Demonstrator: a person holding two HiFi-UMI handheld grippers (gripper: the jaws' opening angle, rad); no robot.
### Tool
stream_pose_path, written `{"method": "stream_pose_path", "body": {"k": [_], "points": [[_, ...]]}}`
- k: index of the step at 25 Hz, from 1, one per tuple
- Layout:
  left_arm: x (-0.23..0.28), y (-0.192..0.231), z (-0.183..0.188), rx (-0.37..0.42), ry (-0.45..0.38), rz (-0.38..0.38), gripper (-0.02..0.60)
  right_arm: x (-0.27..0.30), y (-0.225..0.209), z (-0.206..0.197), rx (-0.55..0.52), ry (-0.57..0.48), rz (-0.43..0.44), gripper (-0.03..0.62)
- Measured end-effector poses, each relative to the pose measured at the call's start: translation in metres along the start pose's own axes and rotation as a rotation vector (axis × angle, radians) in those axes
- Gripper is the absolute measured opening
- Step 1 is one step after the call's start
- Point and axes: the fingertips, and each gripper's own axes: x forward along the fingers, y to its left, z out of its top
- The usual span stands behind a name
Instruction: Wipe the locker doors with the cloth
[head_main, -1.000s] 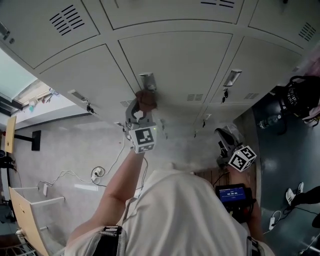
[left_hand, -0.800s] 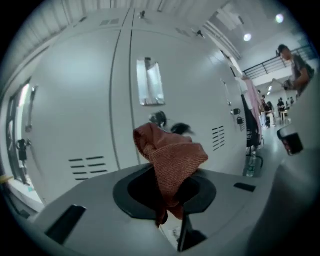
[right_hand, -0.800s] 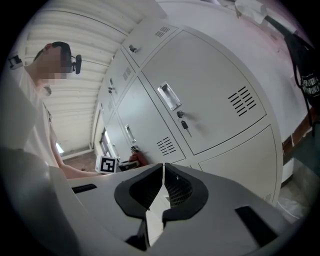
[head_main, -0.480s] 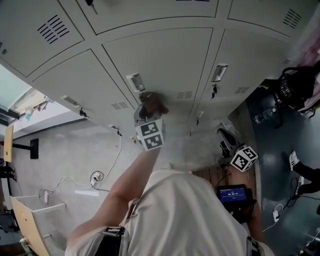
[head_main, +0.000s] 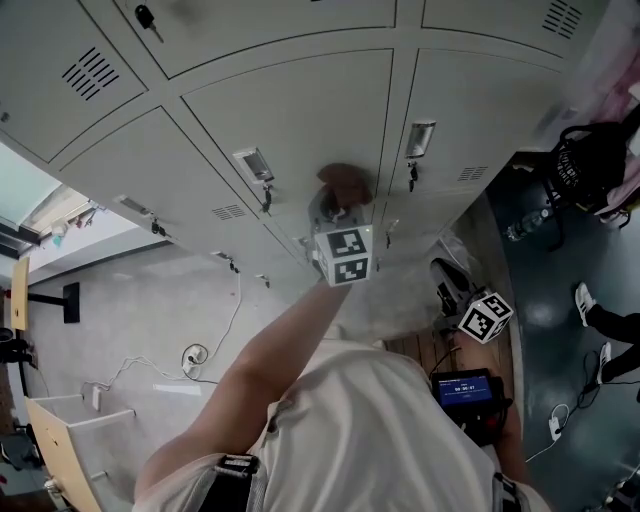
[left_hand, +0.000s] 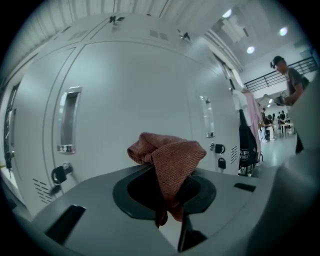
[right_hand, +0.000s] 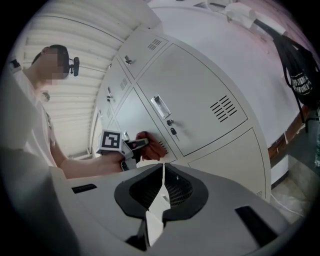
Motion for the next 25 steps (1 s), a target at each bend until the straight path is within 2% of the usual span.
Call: {"method": "stream_pose_path", "body": {"k": [7,9,11,18,25], "points": [[0.019,-0.073,0.036,0.091,-0.062,-0.158,0.072,-0.012,-0.004,0.014,-0.032,-0.017,0.017,0.023],[0.017,-0.077,0.048,0.092,-0.088,-0.197,0.072,-0.012,-0.004,0.015,-0.03,-0.022,0.022,0.023],[0.012,-0.063,0.058,0.084,-0.1,-0.2,0.072,-0.01,-0.004,0.016,-0.03,-0.021,0.03,0.023],[-0.018,0.02,0.072,0.101,-0.109,-0.119,0.074,0.017,0.003,0.014,-0.031,0.009,0.08,0.023],[-0.054,0.118,0.076,0.141,-0.105,0.05,0.074,0.051,0.022,0.006,-0.036,0.046,0.142,0.023]]}}
